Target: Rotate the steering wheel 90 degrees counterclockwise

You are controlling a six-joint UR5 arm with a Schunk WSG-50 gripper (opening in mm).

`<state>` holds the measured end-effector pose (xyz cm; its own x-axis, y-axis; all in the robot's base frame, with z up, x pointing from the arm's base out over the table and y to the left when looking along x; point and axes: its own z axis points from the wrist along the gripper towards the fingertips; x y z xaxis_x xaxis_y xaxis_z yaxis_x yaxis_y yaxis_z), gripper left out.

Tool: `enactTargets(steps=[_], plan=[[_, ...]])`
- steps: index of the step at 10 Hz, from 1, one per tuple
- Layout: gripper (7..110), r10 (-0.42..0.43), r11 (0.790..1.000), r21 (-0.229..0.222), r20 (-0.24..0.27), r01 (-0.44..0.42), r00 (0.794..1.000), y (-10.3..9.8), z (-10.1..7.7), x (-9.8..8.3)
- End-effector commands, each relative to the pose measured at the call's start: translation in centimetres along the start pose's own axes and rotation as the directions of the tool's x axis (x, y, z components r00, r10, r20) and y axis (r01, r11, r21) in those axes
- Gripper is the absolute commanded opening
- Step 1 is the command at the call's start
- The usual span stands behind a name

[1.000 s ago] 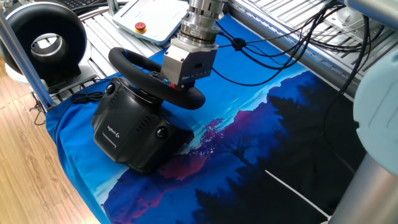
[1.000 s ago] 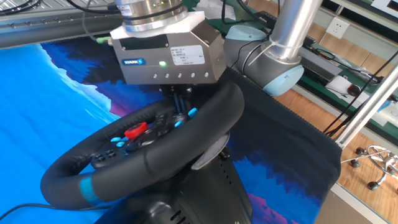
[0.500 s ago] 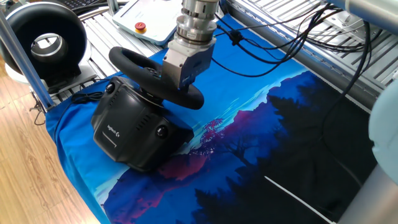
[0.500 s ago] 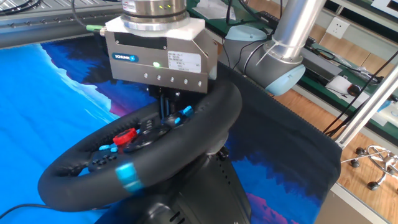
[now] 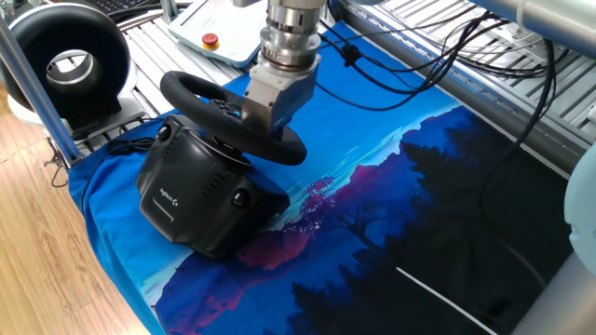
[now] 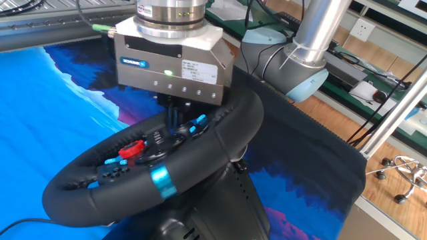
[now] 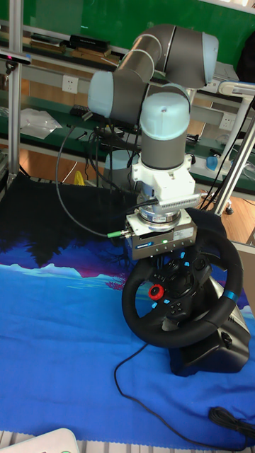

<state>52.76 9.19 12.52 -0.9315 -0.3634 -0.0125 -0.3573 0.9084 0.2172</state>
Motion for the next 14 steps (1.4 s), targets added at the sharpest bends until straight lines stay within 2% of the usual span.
enactTargets(steps=[1,2,5,7,8,10,12,14], plan=[[7,-0.067,0.995,0.074,0.002,0.066,0.998,-2.1,-1.7,-0.4],[7,-0.056,0.994,0.095,-0.007,0.056,0.998,-2.0,-2.0,-0.5],[7,-0.053,0.996,0.068,-0.025,0.055,0.998,-0.8,-2.8,0.1],[7,-0.049,0.997,0.063,-0.02,0.051,0.999,-0.2,-4.1,0.4],[7,-0.043,0.998,0.043,-0.016,0.044,0.999,0.7,-4.9,0.5],[7,-0.021,0.999,-0.046,0.0,0.021,1.0,3.2,-6.1,0.7],[7,0.013,0.995,-0.095,-0.011,-0.014,1.0,4.2,-6.4,1.0],[7,0.074,0.975,-0.207,-0.045,-0.082,0.996,6.8,-6.7,1.4]])
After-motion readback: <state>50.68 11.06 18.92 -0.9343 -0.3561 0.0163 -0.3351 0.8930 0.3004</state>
